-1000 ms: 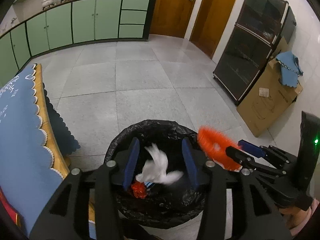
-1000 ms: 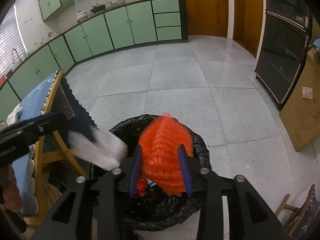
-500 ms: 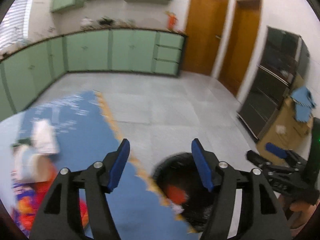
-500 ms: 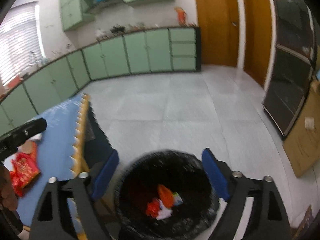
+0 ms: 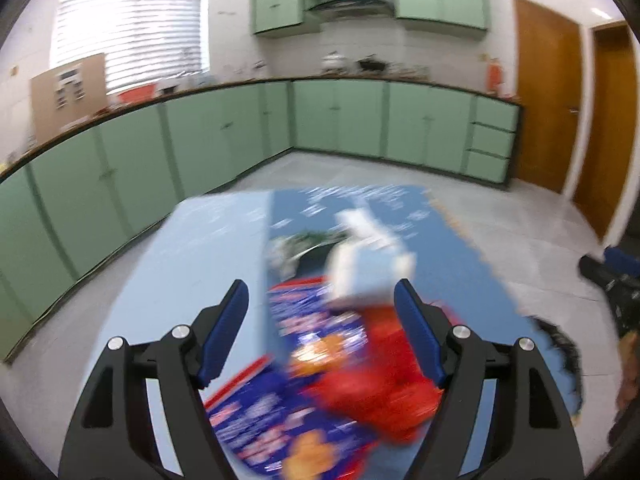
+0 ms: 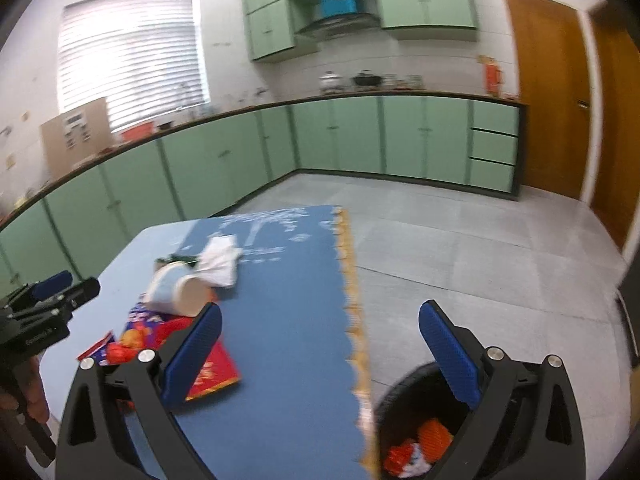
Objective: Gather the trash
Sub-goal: 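Return the left tool to the table and grasp the blue snack bag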
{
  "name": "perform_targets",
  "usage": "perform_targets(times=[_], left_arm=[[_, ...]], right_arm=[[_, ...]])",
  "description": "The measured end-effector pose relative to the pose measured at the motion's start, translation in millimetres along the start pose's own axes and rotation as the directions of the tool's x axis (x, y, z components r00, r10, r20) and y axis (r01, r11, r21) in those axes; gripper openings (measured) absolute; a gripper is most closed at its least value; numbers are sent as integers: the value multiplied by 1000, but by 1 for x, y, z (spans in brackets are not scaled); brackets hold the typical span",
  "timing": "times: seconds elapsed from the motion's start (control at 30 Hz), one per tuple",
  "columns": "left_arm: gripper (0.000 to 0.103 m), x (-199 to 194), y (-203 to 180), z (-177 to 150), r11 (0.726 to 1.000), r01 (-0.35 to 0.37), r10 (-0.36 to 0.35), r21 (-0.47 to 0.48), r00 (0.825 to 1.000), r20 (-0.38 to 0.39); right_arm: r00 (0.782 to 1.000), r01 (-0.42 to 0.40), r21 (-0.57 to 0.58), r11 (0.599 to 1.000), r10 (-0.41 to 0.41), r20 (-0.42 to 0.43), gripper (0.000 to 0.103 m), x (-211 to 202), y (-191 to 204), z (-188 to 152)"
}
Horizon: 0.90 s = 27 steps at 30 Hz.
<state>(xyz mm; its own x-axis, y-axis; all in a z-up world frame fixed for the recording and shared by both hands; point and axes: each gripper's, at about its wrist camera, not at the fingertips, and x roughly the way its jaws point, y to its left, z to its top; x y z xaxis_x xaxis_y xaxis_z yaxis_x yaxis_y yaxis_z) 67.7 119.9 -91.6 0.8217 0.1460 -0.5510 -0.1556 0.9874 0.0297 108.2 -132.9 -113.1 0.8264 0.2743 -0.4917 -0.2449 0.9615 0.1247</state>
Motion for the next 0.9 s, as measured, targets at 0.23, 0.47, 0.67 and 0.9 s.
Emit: perform_targets(times=[0.23,0.47,0.67,0.9], left_arm=[[73,5,59,-44,994,-103,98,-45,989,-106],[81,19,84,-71,991,-101,84,-88,980,-181],[84,33,96,-87,986,-61,24,-153,972,-232],[59,34,92,-93,987,-47,11,-154,974,-228]], right_arm=[[997,-70,-39,997,69,-37,97,21,47,-16],[996,-79,-112,991,73,-55,97,21,70,-27],[996,-69,-122,990,62,-62,97,21,74,-28],[996,-64,-146,987,54,-70,97,22,80,-29]])
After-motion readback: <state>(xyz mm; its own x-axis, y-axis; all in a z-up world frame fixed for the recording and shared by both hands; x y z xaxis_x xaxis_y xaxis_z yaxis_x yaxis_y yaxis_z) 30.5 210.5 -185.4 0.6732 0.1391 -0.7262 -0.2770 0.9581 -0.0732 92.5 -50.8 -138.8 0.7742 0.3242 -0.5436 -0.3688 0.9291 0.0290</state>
